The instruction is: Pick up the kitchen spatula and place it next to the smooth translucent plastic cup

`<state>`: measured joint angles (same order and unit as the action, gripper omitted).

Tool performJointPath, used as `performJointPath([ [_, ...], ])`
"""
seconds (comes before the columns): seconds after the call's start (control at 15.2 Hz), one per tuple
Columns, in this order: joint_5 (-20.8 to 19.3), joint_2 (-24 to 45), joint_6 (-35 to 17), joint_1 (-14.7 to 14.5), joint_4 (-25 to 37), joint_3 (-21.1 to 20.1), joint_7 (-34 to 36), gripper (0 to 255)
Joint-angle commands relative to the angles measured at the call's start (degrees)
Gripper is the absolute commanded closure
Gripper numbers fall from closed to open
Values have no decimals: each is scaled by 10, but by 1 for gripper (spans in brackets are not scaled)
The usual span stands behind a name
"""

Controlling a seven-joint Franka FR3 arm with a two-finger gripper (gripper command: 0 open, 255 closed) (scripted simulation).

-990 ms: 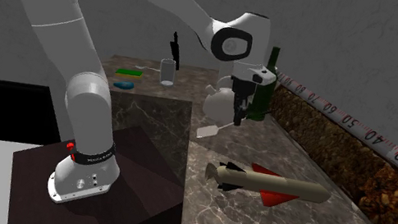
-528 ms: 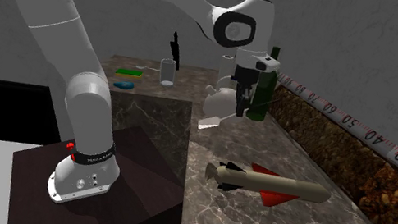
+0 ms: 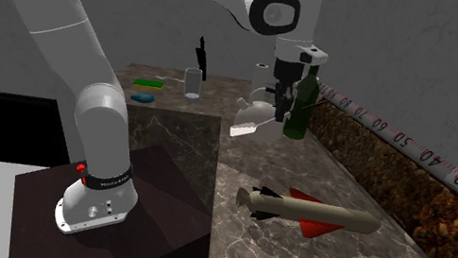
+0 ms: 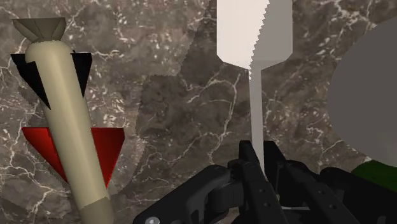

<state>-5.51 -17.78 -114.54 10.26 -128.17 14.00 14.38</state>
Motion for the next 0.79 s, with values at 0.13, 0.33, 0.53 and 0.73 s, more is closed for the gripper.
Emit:
performJointPath([
  [0.13,0,-5,31,-1,25,-2,0,255],
  [0.33,1,-7,54,-1,46,-3,0,255],
  [0.53,2,-9,77,-2,68,-5,-1,255],
  [0.73,1,-36,81,-9,43,-24,26,255],
])
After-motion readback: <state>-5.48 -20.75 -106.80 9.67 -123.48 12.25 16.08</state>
